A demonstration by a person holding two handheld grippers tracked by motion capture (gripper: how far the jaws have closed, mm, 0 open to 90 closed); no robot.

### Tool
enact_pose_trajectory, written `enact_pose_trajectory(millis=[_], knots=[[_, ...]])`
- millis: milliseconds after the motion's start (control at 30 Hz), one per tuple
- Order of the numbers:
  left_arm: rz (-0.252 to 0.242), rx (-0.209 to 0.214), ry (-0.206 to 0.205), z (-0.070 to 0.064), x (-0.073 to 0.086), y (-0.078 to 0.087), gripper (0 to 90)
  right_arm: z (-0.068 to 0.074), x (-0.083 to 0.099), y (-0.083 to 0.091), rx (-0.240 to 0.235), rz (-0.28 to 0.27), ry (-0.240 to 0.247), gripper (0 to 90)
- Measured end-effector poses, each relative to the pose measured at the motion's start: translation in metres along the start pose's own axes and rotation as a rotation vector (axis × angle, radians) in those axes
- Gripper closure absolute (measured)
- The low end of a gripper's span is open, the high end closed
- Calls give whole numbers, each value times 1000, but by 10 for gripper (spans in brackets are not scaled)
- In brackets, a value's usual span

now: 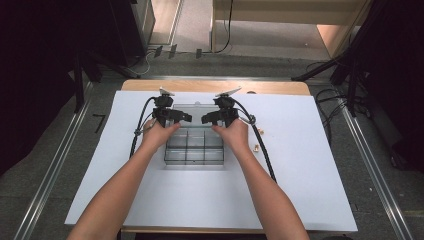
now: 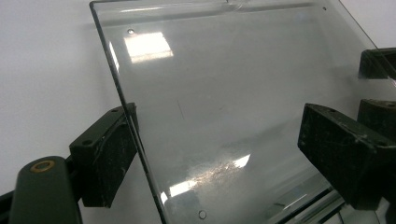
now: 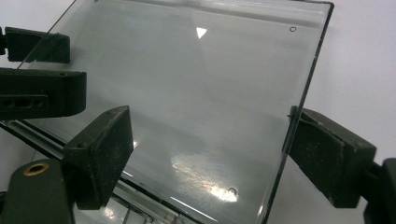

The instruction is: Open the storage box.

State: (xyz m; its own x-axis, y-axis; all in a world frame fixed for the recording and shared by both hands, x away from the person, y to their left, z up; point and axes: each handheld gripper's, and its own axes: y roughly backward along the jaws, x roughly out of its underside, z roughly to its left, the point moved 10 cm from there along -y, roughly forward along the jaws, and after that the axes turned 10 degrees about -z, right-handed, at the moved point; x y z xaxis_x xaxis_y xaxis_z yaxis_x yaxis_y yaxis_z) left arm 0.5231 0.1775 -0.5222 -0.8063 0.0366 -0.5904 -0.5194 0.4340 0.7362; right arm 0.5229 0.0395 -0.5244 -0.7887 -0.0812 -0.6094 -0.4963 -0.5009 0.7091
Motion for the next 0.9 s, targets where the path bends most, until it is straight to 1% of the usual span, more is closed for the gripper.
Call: enact_pose_trajectory(millis=[300,400,600,833,900], knots=[[10,9,17,1,2,-1,135,-2,1,0,-9,11,-11,167],[13,9,12,1,2,0,136,-2,1,0,-10,15,-13,169],[11,6,16,1,2,0,138,-2,2,0,-16,18,-22,174],[10,6,10,1,2,1,141,-3,2,1,-14,21,-22,186],[7,6,7,1,2,1,142,-4,1,3,-2,16,-5,198]])
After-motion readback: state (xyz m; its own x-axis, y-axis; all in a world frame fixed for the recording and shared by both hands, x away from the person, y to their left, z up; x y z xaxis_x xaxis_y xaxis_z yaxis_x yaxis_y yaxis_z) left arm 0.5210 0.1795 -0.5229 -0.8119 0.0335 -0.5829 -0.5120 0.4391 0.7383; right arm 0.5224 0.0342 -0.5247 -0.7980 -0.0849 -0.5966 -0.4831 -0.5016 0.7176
